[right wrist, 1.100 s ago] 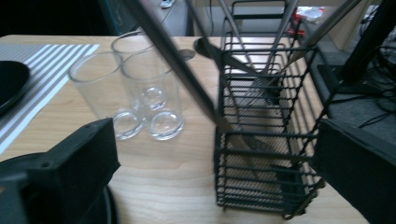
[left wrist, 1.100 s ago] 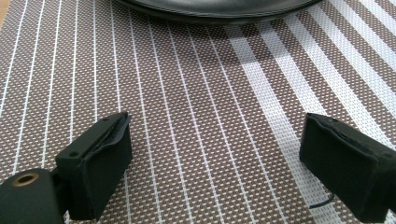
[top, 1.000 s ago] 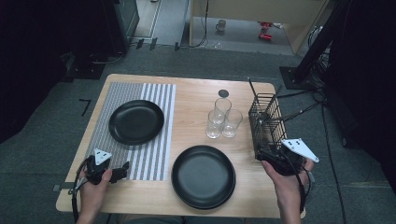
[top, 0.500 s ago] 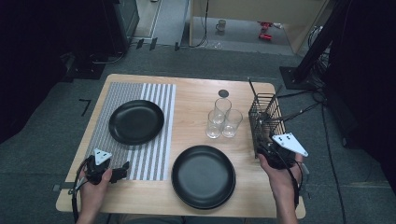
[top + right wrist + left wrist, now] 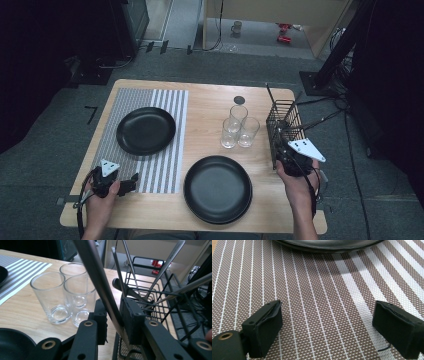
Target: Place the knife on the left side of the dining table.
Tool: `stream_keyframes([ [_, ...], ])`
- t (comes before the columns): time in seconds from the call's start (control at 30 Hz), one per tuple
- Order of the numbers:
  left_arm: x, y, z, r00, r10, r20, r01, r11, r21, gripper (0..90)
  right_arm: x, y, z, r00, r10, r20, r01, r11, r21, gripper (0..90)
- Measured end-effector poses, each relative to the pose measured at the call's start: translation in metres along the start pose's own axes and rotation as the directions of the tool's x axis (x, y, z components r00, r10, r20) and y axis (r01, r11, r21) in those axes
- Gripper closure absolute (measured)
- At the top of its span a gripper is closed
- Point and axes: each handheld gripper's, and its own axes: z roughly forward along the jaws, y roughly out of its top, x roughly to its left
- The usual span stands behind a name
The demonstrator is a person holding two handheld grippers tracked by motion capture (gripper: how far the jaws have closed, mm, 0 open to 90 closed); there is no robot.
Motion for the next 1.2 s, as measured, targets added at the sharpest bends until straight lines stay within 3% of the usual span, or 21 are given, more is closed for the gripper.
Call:
stream_keyframes([
  [0.2, 0.000, 0.000, 0.000, 1.0000, 0.000, 0.000, 0.000, 1.0000, 0.000, 9.6, -0.009, 0.005, -0.001, 0.9998, 0.009, 0.018, -0.008, 1.000, -0.003, 78.4],
  [0.57, 0.000, 0.000, 0.000, 1.0000, 0.000, 0.000, 0.000, 1.0000, 0.000, 9.6, -0.041, 0.007, 0.003, 0.9925, 0.107, 0.059, -0.105, 0.994, -0.038, 83.2],
  [0.87, 0.000, 0.000, 0.000, 1.0000, 0.000, 0.000, 0.000, 1.0000, 0.000, 9.6, -0.061, 0.007, 0.015, 0.9814, 0.190, 0.024, -0.189, 0.980, -0.058, 83.5],
  [1.2, 0.000, 0.000, 0.000, 1.0000, 0.000, 0.000, 0.000, 1.0000, 0.000, 9.6, -0.062, 0.000, 0.025, 0.9815, 0.191, 0.016, -0.190, 0.982, -0.019, 83.4],
])
